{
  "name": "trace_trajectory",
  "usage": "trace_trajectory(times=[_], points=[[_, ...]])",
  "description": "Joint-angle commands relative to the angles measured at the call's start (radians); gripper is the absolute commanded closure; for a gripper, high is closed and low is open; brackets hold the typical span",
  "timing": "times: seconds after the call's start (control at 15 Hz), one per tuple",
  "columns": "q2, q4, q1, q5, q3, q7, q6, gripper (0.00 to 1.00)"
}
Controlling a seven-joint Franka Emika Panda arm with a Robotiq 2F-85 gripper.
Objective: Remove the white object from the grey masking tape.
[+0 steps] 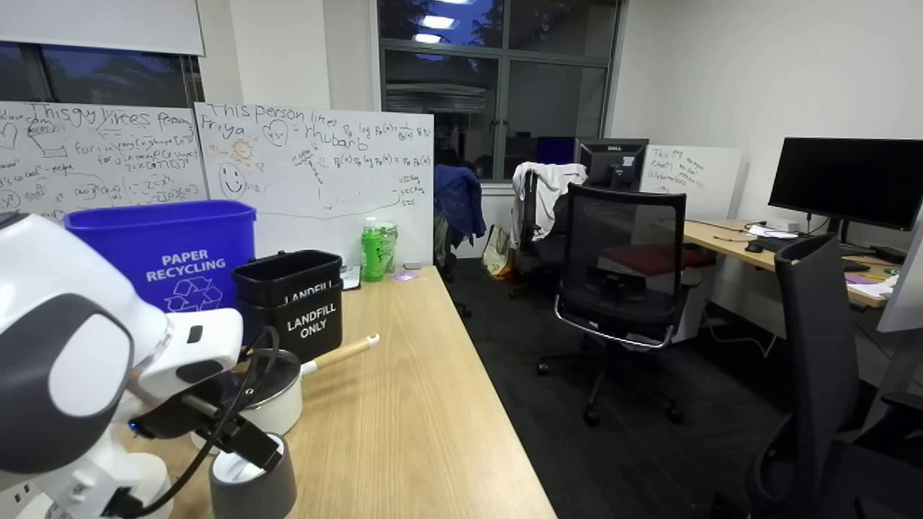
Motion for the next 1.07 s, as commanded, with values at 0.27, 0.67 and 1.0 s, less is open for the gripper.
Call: trace_trajectory(times=[0.27,0.67,1.0], points=[[0.001,-0.007,0.006,0.004,0.002,0.032,0.049,0.0],[0.001,-0.011,0.001,0.007,0.011,0.044,0.061,0.0],[0.001,-0.011,0.001,0.007,0.012,0.044,0.061,0.0]])
